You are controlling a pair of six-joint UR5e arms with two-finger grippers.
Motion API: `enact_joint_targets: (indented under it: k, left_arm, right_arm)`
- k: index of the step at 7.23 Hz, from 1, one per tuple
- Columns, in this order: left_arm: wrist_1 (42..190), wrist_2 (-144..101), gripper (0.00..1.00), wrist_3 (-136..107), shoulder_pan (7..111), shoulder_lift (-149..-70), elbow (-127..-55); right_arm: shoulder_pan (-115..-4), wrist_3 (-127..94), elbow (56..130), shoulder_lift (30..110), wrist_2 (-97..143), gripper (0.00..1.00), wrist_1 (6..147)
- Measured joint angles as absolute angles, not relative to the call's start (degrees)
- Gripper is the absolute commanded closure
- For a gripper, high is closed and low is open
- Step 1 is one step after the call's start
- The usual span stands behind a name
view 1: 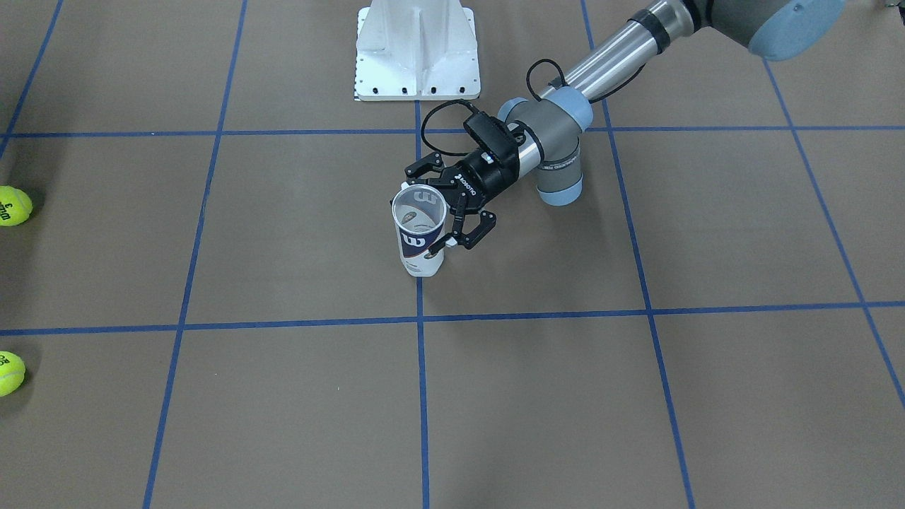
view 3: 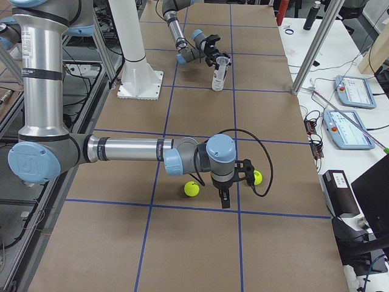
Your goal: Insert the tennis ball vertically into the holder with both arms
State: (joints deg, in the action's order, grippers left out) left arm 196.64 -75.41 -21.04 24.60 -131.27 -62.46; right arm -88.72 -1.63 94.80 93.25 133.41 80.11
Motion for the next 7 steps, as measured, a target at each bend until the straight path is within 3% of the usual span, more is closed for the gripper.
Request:
enact_joint_targets:
  k: [7]
  left_arm:
    - [196.52,-75.41,0.01,-20.04,23.38,-131.24,-62.59]
  right_arm:
    - [-78.22,-17.65,99.42,94.44,133.01,0.01,79.32]
